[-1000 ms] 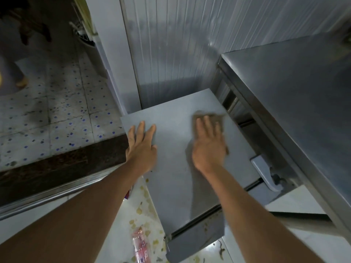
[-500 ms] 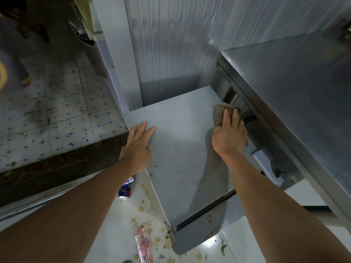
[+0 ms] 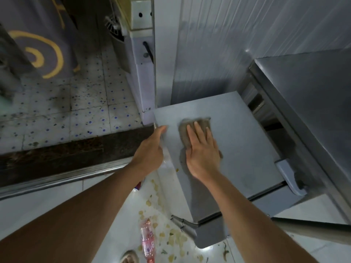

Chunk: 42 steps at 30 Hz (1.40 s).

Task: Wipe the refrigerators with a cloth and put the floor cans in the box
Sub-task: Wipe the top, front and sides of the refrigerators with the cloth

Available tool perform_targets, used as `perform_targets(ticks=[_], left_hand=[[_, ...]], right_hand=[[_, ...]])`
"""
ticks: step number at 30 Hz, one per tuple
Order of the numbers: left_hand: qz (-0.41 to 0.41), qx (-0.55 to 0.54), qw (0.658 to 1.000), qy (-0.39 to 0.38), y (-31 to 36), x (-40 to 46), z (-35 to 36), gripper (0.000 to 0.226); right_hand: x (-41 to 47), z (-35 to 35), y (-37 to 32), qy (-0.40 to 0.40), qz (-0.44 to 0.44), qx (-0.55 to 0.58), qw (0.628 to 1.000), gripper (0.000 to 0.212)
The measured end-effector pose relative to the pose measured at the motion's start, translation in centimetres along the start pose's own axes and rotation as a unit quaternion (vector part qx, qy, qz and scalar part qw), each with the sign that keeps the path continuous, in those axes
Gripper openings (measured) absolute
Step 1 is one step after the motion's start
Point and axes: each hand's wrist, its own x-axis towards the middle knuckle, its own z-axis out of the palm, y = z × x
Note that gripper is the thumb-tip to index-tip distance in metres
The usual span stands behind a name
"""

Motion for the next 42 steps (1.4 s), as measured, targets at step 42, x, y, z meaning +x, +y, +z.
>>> perform_targets(ticks=[42], left_hand=[[-0.053,0.026,0.998,0.035,4.7,-9.9,5.5,0.059]], right_hand=[[-5.3,-1.0,6.7,-0.015,-0.103,-0.02,0.994,0.052]])
